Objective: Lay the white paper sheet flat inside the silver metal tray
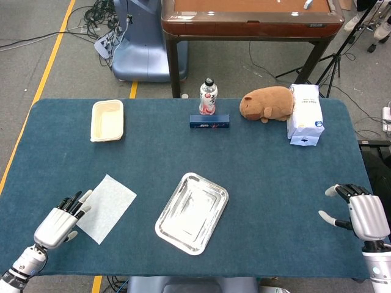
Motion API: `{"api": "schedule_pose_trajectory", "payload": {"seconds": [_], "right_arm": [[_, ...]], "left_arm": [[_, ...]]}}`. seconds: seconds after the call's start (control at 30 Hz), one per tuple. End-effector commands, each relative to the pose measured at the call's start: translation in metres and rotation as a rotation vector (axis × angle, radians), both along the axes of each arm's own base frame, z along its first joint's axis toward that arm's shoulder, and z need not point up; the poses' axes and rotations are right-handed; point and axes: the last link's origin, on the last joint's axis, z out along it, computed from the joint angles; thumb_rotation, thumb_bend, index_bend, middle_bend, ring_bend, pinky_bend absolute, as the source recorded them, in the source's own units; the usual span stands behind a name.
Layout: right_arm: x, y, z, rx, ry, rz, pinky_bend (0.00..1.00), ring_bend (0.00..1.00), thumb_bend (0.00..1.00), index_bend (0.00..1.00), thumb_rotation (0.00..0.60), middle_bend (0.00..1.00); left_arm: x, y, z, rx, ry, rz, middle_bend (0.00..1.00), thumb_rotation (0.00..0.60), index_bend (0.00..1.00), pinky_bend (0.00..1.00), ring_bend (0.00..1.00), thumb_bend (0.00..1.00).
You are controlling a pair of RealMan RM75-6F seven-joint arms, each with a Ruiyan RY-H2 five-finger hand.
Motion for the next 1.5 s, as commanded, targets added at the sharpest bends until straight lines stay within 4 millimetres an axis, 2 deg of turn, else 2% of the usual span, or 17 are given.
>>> {"api": "schedule_pose_trajectory", "payload": {"seconds": [0.03,0.43,0.77,0.93,1.5], "right_arm": [[0.0,0.0,0.0,0.0,-0.001,0.0,0.42,0.4,0.06,0.48,0.6,0.49],[0.0,0.0,-0.002,0.009,0.005,-0.003,0.42,0.4,0.06,0.48,0.6,0.49],[0.0,0.0,-0.003,0.013,0.007,-0.004,0.42,0.39,0.06,0.48,0.6,0.49],[0.0,0.0,-0.004,0.018,0.009,-0.007,0.42,0.4,0.06,0.48,0.6,0.49],[-0.001,0.0,-0.005,0.03,0.013,-0.01,0.42,0.39,0.06,0.48,0.6,0.49]], "left_arm": [[-0.002,0.001,0.0,0.004,0.008,0.005,0.0,0.6,0.28,0.22,0.0,0.09],[-0.013,0.007,0.002,0.02,0.028,0.054,0.0,0.6,0.29,0.22,0.0,0.09],[-0.024,0.009,0.001,0.031,0.054,0.084,0.0,0.6,0.35,0.22,0.0,0.09],[-0.027,0.009,0.0,0.029,0.05,0.097,0.0,0.6,0.38,0.22,0.0,0.09],[-0.035,0.011,-0.007,0.017,0.038,0.133,0.0,0.6,0.41,0.22,0.0,0.1]]}}
